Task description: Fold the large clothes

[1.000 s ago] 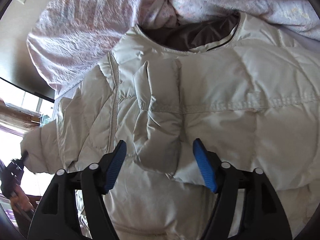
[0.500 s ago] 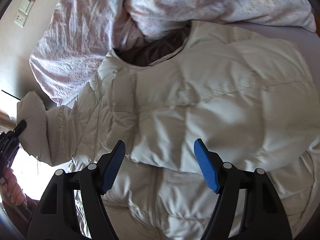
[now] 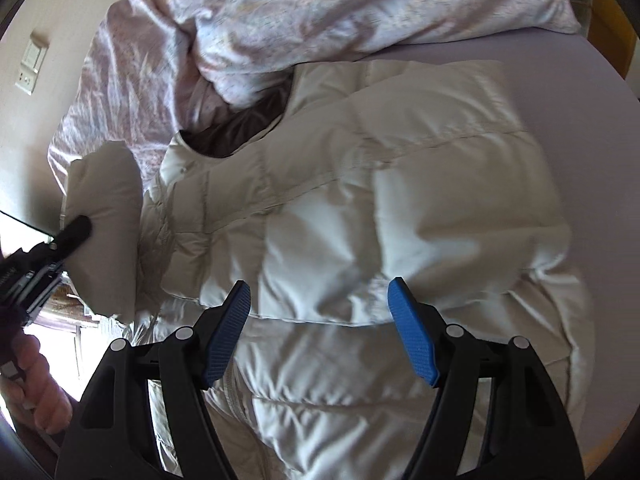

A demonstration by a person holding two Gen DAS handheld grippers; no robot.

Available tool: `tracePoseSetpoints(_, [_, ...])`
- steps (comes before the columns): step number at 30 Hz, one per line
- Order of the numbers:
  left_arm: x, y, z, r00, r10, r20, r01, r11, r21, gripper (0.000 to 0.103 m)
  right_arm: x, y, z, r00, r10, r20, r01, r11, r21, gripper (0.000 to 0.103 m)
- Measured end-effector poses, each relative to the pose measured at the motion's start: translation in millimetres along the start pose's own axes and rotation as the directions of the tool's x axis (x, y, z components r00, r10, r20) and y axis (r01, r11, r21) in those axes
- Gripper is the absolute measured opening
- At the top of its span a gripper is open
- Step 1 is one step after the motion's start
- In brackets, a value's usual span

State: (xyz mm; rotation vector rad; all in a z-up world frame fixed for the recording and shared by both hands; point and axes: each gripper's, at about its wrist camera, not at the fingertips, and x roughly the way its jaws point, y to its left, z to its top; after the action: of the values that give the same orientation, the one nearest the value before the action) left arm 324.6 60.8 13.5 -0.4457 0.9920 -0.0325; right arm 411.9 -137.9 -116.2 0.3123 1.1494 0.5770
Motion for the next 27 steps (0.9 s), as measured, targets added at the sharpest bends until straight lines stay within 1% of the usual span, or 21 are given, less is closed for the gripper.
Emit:
tracePoseSetpoints(5, [27,-18,-7,0.998,0.001,-0.057,0.000,1.000,0.027,0.010,-3,-10,2,1.000,0.000,0.012,0.000,1.000,0.017,0.073])
tracePoseSetpoints(8, [35,-21,-11,0.996,0.000,-0.084,0.003,0.999,0.041,0.016,-3,-9,2,1.000,0.004,0.014,-0.005,1.000,0.013,0.073])
tracePoseSetpoints(9, [35,-19,-12,0.996,-0.005,-0.089,0.008,0.999,0.038,0.020,-3,-8,3,1.000,0.007,0.015,-0.007,1.000,0.006,0.073])
tracePoseSetpoints(10, [33,-18,-12,0.996,-0.009,-0.090,0.012,0.999,0.033,0.027,-2,-5,3,1.000,0.013,0.015,-0.013,1.000,0.000,0.073])
tracePoseSetpoints(11, [29,-16,-11,0.996,-0.018,-0.082,0.021,0.999,0.032,0.031,-3,-2,3,1.000,0.023,0.016,-0.023,1.000,-0.007,0.073])
tracePoseSetpoints(13, [21,-12,-9,0.998,-0.001,-0.058,0.003,0.999,0.036,0.055,0,8,5,0.999,0.048,0.016,-0.048,0.998,-0.030,0.072])
tracePoseSetpoints(14, [15,-7,-7,0.999,0.018,-0.039,-0.016,0.999,0.042,0.057,1,17,7,0.998,0.067,0.017,-0.066,0.997,-0.051,0.070])
tracePoseSetpoints(15, [11,-3,-6,0.999,0.034,-0.028,-0.033,0.998,0.048,0.057,3,26,8,0.996,0.086,0.014,-0.085,0.994,-0.071,0.064])
tracePoseSetpoints(16, [7,4,-6,0.998,0.065,-0.020,-0.064,0.996,0.054,0.058,6,36,9,0.994,0.107,0.008,-0.106,0.990,-0.093,0.057])
tracePoseSetpoints(17, [4,9,-6,0.996,0.085,-0.017,-0.084,0.995,0.053,0.058,8,45,9,0.993,0.120,0.003,-0.119,0.987,-0.108,0.054])
tracePoseSetpoints(19, [0,23,-6,0.992,0.123,-0.015,-0.122,0.992,0.043,0.058,15,64,11,0.989,0.149,-0.009,-0.149,0.979,-0.142,0.043])
tracePoseSetpoints(20, [-3,32,-8,0.990,0.143,-0.017,-0.143,0.989,0.032,0.058,19,71,12,0.988,0.157,-0.014,-0.157,0.976,-0.152,0.040])
tracePoseSetpoints(22, [-7,49,-10,0.985,0.173,-0.022,-0.173,0.985,0.009,0.058,27,85,14,0.986,0.168,-0.025,-0.169,0.971,-0.171,0.031])
tracePoseSetpoints(25, [-12,67,-15,0.980,0.199,-0.027,-0.199,0.980,-0.011,0.058,41,101,14,0.984,0.171,-0.048,-0.177,0.967,-0.183,0.024])
tracePoseSetpoints(27, [-16,77,-19,0.977,0.211,-0.030,-0.211,0.977,-0.019,0.058,50,106,14,0.984,0.166,-0.062,-0.175,0.967,-0.183,0.022])
